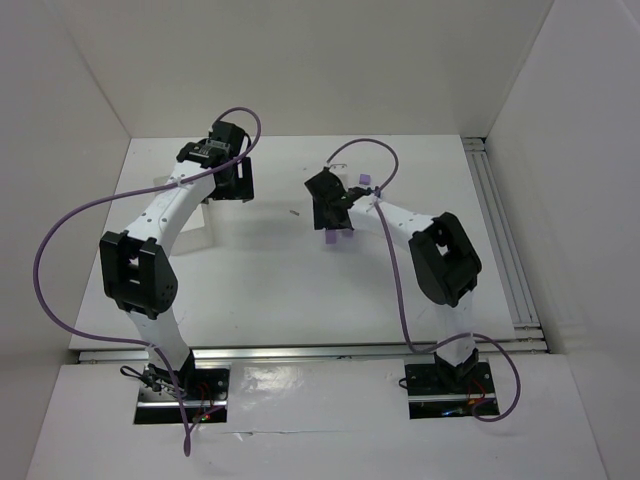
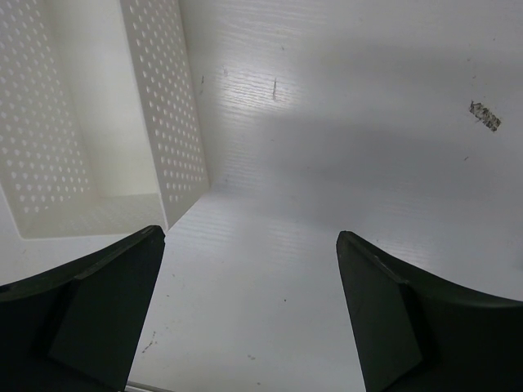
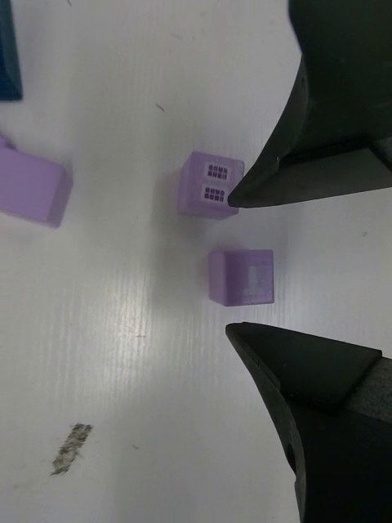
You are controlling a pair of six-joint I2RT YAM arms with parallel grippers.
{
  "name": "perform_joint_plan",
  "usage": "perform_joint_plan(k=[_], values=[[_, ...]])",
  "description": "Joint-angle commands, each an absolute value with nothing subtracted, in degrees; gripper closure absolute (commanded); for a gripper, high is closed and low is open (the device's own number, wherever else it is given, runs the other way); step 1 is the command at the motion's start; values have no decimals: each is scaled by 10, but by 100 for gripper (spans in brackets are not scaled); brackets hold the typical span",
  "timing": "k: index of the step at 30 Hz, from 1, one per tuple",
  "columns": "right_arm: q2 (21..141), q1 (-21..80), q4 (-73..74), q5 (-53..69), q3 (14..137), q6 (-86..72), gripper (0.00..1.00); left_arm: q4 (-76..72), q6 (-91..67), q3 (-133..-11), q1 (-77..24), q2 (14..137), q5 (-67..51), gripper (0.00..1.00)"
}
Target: Build the wood block tower
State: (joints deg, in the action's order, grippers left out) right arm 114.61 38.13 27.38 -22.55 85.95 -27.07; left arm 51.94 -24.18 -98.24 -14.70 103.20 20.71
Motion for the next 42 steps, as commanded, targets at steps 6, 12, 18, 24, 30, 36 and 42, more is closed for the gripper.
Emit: perform_joint_plan(k=[6, 12, 18, 24, 30, 36, 42], values=[[1121, 345, 289, -262, 890, -272, 37, 519, -246, -982, -149, 1016, 204, 0], [1153, 331, 289, -223, 890, -272, 30, 519, -246, -982, -155, 1016, 204, 0], [1153, 314, 270, -199, 860, -279, 34, 519, -246, -982, -155, 1016, 209, 0], [1164, 308, 270, -180, 854, -279, 37, 519, -246, -982, -155, 1021, 209, 1], [1158, 308, 265, -180, 836, -285, 44, 519, -246, -982, -160, 1027, 209, 1], [1152, 308, 265, -180, 831, -285, 56, 519, -246, -982, -160, 1027, 209, 1], [1132, 320, 253, -174, 818, -266, 65, 519, -246, -987, -160, 1027, 209, 1]])
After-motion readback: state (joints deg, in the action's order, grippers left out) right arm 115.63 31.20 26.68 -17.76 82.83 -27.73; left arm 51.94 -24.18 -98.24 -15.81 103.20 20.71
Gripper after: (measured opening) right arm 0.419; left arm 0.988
